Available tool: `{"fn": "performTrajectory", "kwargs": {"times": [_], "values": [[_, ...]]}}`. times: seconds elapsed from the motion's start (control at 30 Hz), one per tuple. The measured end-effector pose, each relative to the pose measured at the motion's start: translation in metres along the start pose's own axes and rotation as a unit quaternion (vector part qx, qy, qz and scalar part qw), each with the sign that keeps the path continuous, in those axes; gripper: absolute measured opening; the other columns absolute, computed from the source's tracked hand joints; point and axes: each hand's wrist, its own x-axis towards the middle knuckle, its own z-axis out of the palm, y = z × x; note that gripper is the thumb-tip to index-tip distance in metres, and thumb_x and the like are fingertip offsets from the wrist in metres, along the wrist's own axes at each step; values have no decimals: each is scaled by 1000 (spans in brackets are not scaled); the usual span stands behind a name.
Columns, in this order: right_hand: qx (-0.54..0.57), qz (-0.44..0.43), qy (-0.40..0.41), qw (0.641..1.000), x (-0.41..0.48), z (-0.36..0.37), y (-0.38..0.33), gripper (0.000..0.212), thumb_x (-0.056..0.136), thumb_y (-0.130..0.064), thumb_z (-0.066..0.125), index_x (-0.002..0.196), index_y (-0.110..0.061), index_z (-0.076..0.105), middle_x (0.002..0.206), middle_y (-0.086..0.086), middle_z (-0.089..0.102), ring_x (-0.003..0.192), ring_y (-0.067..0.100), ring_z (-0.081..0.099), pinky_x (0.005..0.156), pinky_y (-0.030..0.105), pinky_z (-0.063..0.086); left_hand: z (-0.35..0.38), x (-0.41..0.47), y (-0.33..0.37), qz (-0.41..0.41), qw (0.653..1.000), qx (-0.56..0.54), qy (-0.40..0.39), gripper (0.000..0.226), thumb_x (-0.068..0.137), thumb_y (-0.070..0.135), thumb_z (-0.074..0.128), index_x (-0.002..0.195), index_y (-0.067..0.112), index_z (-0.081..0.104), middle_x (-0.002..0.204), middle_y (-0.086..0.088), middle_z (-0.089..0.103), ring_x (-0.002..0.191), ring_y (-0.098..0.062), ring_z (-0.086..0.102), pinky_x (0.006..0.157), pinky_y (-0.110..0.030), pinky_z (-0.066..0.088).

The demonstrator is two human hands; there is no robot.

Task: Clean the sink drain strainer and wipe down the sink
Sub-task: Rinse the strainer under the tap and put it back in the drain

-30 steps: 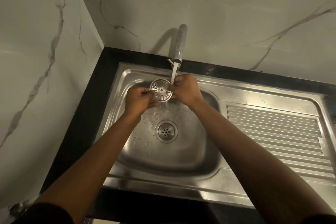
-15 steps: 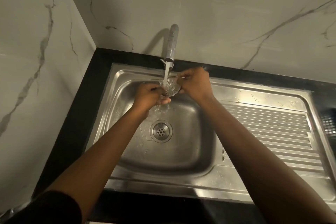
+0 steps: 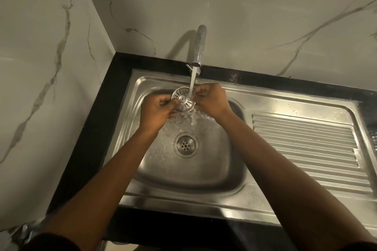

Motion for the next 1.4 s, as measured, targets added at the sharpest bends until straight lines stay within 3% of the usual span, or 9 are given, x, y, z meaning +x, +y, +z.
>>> {"fn": "performTrajectory", "kwargs": {"times": [0.3, 0.47, 0.6, 0.77, 0.87, 1.0, 1.1, 1.2, 1.4], "values": [[-115, -101, 21, 988, 3, -7, -21, 12, 85, -4, 75, 79, -12, 81, 75, 0, 78, 65, 10, 72, 61, 11, 55, 1, 5, -27, -26, 999, 26, -6, 20, 98, 10, 69, 117, 7, 77, 107, -17, 80, 100, -39, 78, 82, -38, 67], [-83, -24, 22, 996, 11, -13, -21, 20, 86, 3, 74, 79, -16, 75, 67, -6, 70, 45, 2, 67, 48, 15, 54, 14, -11, -13, 93, 986, 137, -20, 43, 98, 24, 74, 141, 25, 66, 119, 31, 62, 107, 28, 56, 90, 3, 42], [-54, 26, 18, 998, 18, -12, -22, 10, 85, 0, 77, 77, -7, 78, 65, 3, 75, 52, 12, 74, 58, 29, 65, 18, -12, -14, 161, 962, 215, -50, 38, 92, 34, 80, 129, 29, 76, 137, 14, 68, 130, 4, 57, 111, -19, 45], [-44, 47, -6, 998, 23, -11, -24, 6, 86, -5, 75, 81, -4, 78, 64, 8, 76, 58, 20, 76, 64, 35, 67, 19, -5, -7, 188, 958, 213, -34, 22, 101, 20, 68, 119, 22, 81, 109, 5, 83, 91, 12, 70, 90, -25, 59], [-6, 52, -8, 999, 23, -12, -21, 14, 93, -11, 69, 87, -3, 77, 72, 15, 78, 61, 25, 76, 64, 41, 67, 18, 1, -3, 133, 979, 151, -24, 20, 102, 30, 67, 106, 18, 82, 92, -4, 81, 85, -23, 76, 79, -44, 59], [74, 96, -26, 992, 17, -8, -9, 21, 101, -24, 66, 97, -8, 78, 76, 9, 73, 62, 24, 66, 58, 35, 59, 18, 8, 0, 13, 1000, -18, 20, 13, 101, 18, 70, 98, 9, 79, 82, 1, 77, 70, -4, 72, 70, -26, 59], [189, 148, -75, 968, 12, -3, 0, 22, 98, -26, 69, 108, -8, 78, 86, 10, 72, 72, 26, 67, 68, 39, 61, 17, 14, -3, -93, 984, -148, 13, 6, 99, 17, 73, 99, 14, 78, 95, -6, 81, 87, -20, 76, 85, -39, 61], [239, 171, -72, 953, 11, -2, 9, 17, 99, -20, 68, 112, -11, 75, 95, 10, 74, 81, 27, 69, 80, 45, 62, 14, 19, -6, -155, 968, -199, 16, 5, 99, 14, 71, 102, 14, 76, 102, -11, 81, 94, -28, 76, 96, -47, 60], [256, 182, -90, 945, 1, -5, 15, 22, 100, -17, 69, 120, -7, 71, 103, 12, 77, 86, 27, 73, 74, 37, 64, 19, 20, -6, -191, 952, -240, -10, 12, 101, 15, 68, 112, 12, 72, 99, -7, 80, 85, -19, 76, 84, -35, 62]]}}
